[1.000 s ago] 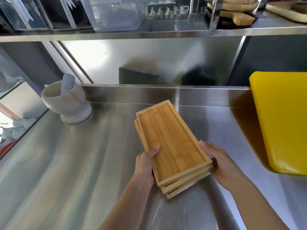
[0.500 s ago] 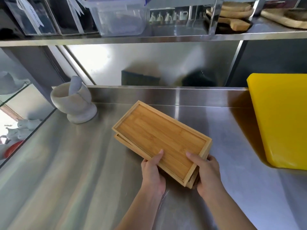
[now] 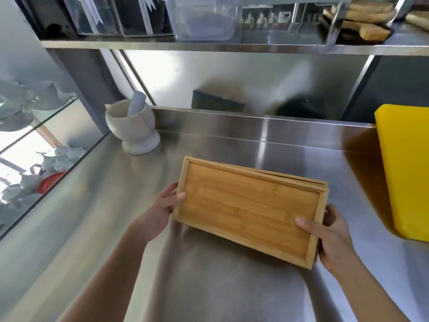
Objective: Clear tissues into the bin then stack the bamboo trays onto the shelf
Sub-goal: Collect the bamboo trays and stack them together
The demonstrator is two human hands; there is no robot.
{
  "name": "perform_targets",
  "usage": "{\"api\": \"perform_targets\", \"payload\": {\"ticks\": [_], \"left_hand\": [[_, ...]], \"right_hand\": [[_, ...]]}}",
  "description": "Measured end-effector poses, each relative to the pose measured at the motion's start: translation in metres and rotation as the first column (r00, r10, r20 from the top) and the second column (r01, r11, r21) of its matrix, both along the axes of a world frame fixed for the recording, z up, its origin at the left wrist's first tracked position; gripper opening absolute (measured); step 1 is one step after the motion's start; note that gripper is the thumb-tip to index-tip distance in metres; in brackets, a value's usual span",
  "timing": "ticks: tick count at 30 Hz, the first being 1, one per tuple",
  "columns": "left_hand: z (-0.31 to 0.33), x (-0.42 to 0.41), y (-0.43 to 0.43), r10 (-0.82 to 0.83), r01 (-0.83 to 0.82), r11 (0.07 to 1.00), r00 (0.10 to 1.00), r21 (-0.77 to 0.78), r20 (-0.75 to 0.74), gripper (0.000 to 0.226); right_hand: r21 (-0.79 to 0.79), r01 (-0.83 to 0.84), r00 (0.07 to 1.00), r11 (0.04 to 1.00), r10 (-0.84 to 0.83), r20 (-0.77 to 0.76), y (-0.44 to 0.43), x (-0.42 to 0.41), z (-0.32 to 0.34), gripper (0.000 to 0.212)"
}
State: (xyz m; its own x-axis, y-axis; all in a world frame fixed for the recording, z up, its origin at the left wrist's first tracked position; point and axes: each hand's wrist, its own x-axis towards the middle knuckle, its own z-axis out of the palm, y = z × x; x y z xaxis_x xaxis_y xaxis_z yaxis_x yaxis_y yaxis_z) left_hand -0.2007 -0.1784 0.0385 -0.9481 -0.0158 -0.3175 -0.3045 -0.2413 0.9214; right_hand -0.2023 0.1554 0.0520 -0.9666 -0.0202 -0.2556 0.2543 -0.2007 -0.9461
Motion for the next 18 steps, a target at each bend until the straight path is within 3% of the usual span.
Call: {"api": "perform_targets", "payload": {"ticks": [2,4,9,12,15,18], "left_hand": [[-0.003,0.001,0.0,-0.103,0.103,0.995,0.993,0.013,0.051,0.089],[-0.007,0.004,0.0,-0.126,0.127,0.992,0.99,-0.022,0.064,0.092],[-0.016,0.013,-0.004,-0.036,0.039,0.997,0.999,-0.068,0.038,0.093],[-0.024,0.021,-0.008,0.024,-0.026,0.994,1.0,-0.11,-0.019,0.097],[-0.033,0.029,-0.01,0.019,-0.031,0.985,0.997,-0.167,-0.073,0.089],[-0.034,0.033,-0.004,0.011,-0.023,0.983,0.998,-0.18,-0.065,0.071]], "right_hand": [[0.044,-0.026,0.999,0.999,0.028,-0.042,-0.003,0.003,-0.006,0.09],[0.039,-0.036,0.997,0.999,0.039,-0.073,-0.006,0.006,-0.013,0.098],[0.075,-0.13,0.979,0.989,0.14,-0.148,-0.004,0.011,-0.016,0.098],[0.189,-0.189,0.956,0.963,0.225,-0.187,-0.002,0.013,-0.017,0.091],[0.266,-0.19,0.952,0.945,0.244,-0.184,-0.002,0.014,-0.024,0.076],[0.28,-0.183,0.955,0.942,0.238,-0.176,0.001,0.013,-0.036,0.081]]}}
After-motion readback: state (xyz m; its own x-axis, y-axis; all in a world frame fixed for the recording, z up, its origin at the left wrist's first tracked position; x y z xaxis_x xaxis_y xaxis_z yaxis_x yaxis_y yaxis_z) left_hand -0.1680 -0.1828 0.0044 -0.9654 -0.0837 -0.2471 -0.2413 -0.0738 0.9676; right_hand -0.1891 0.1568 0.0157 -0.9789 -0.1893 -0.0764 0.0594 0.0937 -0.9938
